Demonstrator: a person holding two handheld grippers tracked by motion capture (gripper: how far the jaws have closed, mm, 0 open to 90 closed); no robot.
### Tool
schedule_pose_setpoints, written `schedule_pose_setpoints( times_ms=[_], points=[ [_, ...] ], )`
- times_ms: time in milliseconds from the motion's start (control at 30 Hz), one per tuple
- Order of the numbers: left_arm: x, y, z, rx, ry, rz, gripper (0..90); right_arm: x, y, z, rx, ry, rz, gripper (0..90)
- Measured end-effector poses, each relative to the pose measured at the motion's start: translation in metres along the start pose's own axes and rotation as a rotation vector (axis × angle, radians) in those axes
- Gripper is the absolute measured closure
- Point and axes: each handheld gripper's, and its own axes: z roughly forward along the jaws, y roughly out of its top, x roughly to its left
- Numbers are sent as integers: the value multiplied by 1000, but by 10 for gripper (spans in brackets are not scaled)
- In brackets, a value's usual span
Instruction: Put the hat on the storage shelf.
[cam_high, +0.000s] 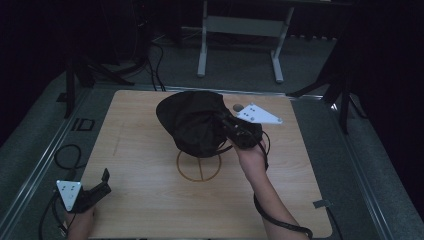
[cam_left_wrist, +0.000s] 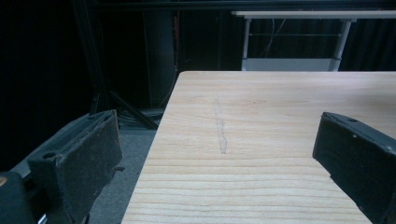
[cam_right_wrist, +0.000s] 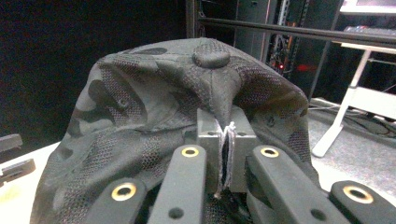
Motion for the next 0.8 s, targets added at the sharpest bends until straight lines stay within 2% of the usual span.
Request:
schedule_pose_setpoints(
  times_ms=[233,433,633,700,800],
  points=[
    [0,0,0,0,-1,-1,18,-2,-3,0,6,12,11,860],
    [0,0,0,-1,-2,-5,18,2,-9,2,18,22,4,834],
    [0,0,0,0,-4,-2,18,2,-17,5,33,45,19,719],
    [0,0,0,1,-4,-2,18,2,-18,5,34,45,16,709],
    [0,0,0,3,-6,-3,18,2,-19,7,41,48,22,634]
  ],
)
